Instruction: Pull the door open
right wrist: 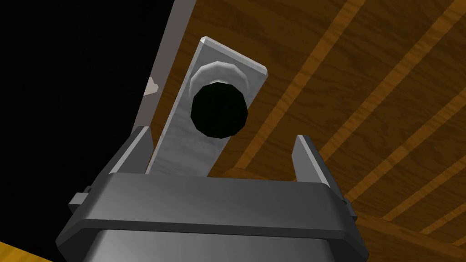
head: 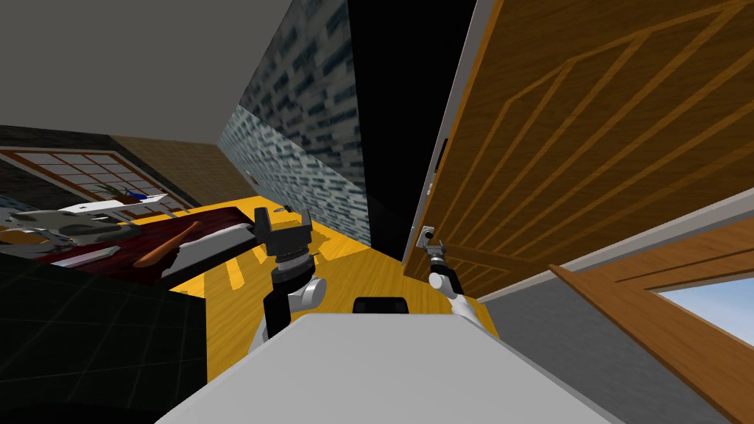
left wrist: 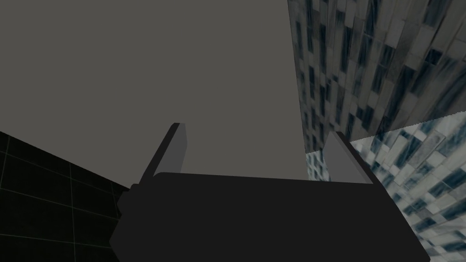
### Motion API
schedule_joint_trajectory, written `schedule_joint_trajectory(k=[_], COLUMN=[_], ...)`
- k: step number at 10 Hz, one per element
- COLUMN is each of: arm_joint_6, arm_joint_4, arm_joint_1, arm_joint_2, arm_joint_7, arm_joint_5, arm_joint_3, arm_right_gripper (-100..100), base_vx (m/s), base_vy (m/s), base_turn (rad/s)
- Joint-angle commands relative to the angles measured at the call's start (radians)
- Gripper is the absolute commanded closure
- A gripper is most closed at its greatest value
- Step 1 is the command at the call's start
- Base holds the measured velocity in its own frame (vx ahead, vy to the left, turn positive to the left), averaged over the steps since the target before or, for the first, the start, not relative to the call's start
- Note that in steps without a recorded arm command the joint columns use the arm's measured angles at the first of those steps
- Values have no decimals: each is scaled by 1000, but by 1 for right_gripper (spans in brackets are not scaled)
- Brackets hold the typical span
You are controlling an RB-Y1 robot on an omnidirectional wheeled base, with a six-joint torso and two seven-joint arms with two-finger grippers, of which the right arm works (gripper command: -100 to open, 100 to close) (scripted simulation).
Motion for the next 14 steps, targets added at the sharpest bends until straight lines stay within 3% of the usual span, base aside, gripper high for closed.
schedule_joint_trajectory(k=[1, 7, 9, 10, 11, 14], arm_joint_6=[3, 15, 16, 10, 9, -4], arm_joint_4=[-23, -112, -115, -98, -92, -57], arm_joint_1=[11, 53, 54, 55, 55, 54], arm_joint_2=[11, 50, 51, 24, 15, -40], arm_joint_7=[-34, -145, -141, -174, -183, -241], arm_joint_5=[-37, -168, -169, -177, -178, -191], arm_joint_3=[15, 62, 62, 45, 40, 5], arm_right_gripper=[-100, -100, -100, -100, -100, -100], base_vx=[-90, -93, -54, 85, 156, 196], base_vy=[-33, -27, -29, 19, 27, 5], base_turn=[26, 21, 9, 167, 143, 157])
